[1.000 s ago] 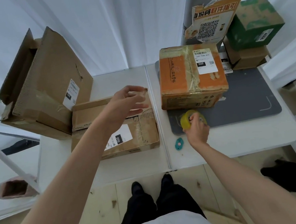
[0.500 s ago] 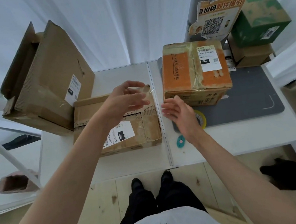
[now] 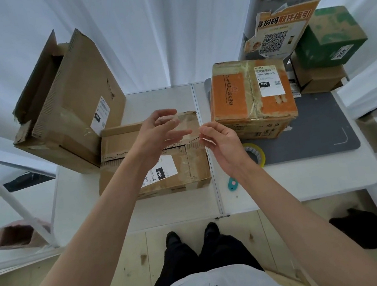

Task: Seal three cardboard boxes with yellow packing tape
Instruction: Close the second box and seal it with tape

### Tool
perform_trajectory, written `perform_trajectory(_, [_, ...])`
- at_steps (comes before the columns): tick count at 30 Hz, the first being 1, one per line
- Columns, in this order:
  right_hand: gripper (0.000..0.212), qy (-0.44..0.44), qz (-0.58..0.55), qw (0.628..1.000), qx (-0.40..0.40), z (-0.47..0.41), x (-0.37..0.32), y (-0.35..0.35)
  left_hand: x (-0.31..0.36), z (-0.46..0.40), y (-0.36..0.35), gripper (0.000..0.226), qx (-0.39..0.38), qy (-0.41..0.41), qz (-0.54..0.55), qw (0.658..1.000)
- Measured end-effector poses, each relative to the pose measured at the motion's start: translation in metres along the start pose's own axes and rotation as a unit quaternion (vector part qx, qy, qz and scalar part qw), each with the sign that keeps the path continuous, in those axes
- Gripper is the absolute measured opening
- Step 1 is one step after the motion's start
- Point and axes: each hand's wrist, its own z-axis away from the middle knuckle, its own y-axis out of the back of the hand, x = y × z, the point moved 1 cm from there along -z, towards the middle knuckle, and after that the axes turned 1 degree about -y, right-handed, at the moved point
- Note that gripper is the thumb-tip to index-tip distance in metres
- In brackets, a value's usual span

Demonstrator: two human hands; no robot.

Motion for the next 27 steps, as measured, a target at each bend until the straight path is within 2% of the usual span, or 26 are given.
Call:
perform_trajectory(4, [0.009,0.014,0.020,0.998,0.053,-0.004,0.000,0.005,-0.008,-0.001,0.009,0.037,0.045,-0.028,-0.046,0.998])
perform_trajectory(7, [0.012,0.058,0.096,0.990,0.084,-0.005,0.000,0.006,-0.021,-0.001,0.014,0.035,0.064,-0.042,-0.102,0.992])
perform_trajectory(10, [0.016,0.120,0.195,0.967,0.113,-0.005,-0.005,0.008,-0.040,-0.006,0.022,0.026,0.072,-0.054,-0.152,0.984])
perform_trajectory(12, [0.016,0.149,0.280,0.943,0.098,-0.005,-0.010,0.010,-0.055,-0.013,0.028,0.018,0.073,-0.060,-0.234,0.968])
perform_trajectory(16, [0.019,0.146,0.408,0.901,0.022,-0.005,-0.016,0.012,-0.080,-0.032,0.029,0.025,0.038,-0.070,-0.393,0.916])
perform_trajectory(23, [0.018,0.115,0.473,0.872,-0.051,-0.007,-0.012,0.015,-0.097,-0.062,0.022,0.031,-0.028,-0.069,-0.548,0.833])
perform_trajectory(27, [0.017,0.094,0.482,0.868,-0.079,-0.009,-0.007,0.022,-0.100,-0.076,0.022,0.034,-0.069,-0.053,-0.572,0.816])
